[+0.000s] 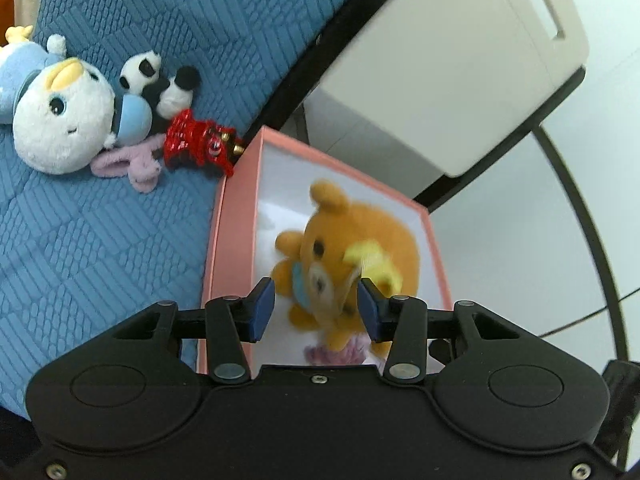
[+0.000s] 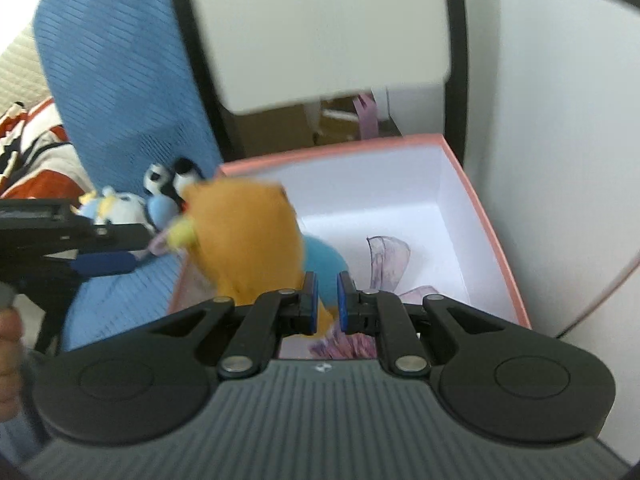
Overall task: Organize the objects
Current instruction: 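Carry the bear and bow into the pink box with both grippers and release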
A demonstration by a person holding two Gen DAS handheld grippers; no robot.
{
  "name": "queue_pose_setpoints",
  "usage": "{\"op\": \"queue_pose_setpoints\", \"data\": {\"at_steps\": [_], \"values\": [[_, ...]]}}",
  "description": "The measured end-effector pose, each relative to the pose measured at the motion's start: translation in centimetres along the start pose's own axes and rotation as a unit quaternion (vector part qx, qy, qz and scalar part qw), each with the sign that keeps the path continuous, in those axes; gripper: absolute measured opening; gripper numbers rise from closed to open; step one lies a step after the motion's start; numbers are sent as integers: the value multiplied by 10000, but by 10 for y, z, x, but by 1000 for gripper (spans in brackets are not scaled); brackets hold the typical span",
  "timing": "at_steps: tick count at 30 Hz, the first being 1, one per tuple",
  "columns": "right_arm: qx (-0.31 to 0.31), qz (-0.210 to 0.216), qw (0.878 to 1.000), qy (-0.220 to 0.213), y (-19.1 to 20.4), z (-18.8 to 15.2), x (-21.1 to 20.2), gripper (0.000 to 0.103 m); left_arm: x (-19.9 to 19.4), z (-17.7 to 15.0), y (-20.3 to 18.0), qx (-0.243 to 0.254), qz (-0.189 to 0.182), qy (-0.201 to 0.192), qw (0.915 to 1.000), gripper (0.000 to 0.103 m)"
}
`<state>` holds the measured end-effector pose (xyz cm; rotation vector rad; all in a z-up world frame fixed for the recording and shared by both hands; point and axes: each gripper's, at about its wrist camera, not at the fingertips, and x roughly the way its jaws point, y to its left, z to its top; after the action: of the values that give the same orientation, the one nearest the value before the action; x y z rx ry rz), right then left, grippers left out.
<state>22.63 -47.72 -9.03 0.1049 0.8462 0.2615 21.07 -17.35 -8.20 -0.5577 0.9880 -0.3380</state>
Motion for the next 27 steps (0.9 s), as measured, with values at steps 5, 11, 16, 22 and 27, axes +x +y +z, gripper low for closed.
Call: {"op": "queue_pose_setpoints", "data": {"at_steps": [5,11,16,22,27], "values": [[237,1,9995,202,-18,-18,25,13,9,-10,0,110,201,136,9996,43],[343,27,9993,175,-26,-22,27,14,9,-14,-3,207,295,132,9993,45],[241,192,9994,-145,-13,-11,2,14,-11,-15,-11,399,259,-56,9989,46],[60,488,9970,-601,15,-7,-41,14,-47,-16,-21,696,239,-390,9965,49],[-47,779,9937,-808,43,-9,-70,15,-82,-21,-24,888,248,-655,9936,50]]}}
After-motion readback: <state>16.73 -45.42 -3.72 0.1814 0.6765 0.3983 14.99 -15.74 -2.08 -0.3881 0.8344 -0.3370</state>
